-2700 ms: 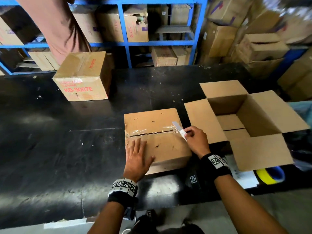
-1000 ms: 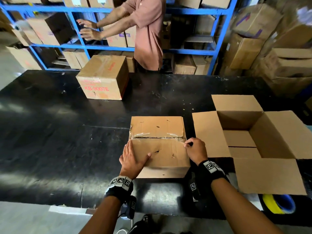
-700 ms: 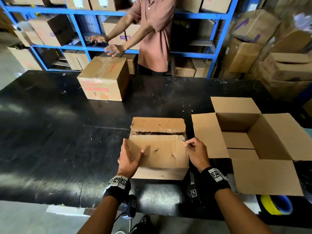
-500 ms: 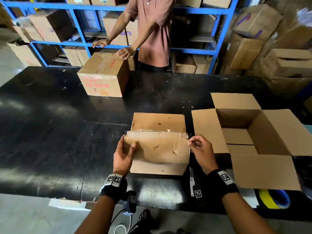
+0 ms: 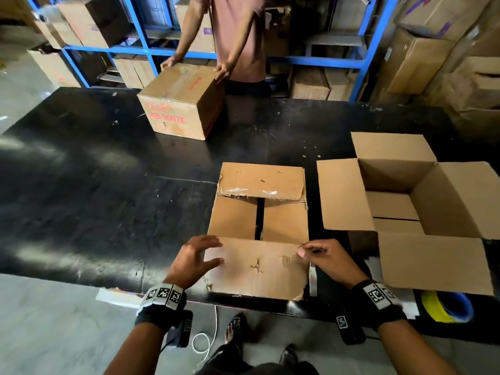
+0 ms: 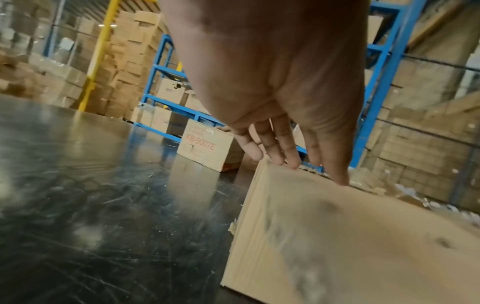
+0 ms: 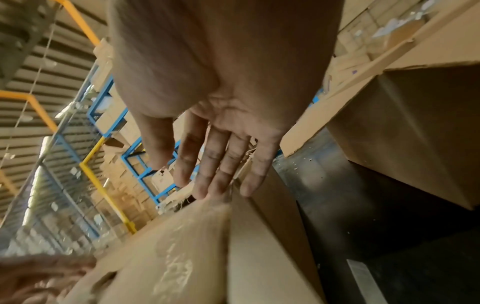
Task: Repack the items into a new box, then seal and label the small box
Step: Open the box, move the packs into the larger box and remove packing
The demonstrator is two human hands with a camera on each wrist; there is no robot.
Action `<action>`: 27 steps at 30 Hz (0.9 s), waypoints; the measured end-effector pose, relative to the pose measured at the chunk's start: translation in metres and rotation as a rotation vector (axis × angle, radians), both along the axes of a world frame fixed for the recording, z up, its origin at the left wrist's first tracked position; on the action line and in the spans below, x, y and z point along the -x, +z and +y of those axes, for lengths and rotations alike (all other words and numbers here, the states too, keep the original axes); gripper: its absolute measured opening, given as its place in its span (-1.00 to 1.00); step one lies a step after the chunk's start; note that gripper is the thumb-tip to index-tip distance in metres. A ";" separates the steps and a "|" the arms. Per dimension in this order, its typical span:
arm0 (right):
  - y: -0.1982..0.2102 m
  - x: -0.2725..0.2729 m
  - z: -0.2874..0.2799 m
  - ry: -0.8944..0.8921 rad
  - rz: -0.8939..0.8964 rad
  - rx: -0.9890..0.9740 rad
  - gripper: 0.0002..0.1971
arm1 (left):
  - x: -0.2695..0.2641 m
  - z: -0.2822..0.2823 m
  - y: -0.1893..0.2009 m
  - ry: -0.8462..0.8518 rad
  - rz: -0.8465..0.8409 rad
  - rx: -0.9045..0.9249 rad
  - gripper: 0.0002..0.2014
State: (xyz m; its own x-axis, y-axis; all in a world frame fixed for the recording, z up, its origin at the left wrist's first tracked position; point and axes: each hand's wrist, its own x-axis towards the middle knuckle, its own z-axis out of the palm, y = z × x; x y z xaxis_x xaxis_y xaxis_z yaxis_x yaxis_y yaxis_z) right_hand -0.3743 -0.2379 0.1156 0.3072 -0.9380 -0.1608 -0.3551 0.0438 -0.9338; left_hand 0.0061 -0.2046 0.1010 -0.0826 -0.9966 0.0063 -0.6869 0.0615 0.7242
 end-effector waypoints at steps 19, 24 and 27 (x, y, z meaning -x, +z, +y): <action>0.027 -0.047 -0.086 0.095 0.535 0.235 -0.85 | 0.021 -0.076 0.000 -0.147 -0.306 0.067 -0.41; 0.015 -0.058 -0.108 0.139 0.646 0.196 -0.79 | 0.030 -0.080 -0.011 -0.166 -0.356 0.085 -0.37; 0.007 -0.062 -0.115 0.190 0.736 0.160 -0.67 | 0.030 -0.079 -0.021 -0.161 -0.406 0.120 -0.37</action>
State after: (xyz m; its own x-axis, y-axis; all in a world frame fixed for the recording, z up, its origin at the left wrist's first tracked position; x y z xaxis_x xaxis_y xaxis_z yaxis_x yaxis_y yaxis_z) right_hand -0.3123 -0.3533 0.1228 0.3314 -0.9091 -0.2524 -0.8743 -0.1953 -0.4444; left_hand -0.0238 -0.2833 0.0796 -0.2561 -0.9650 0.0564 -0.8888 0.2580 0.3787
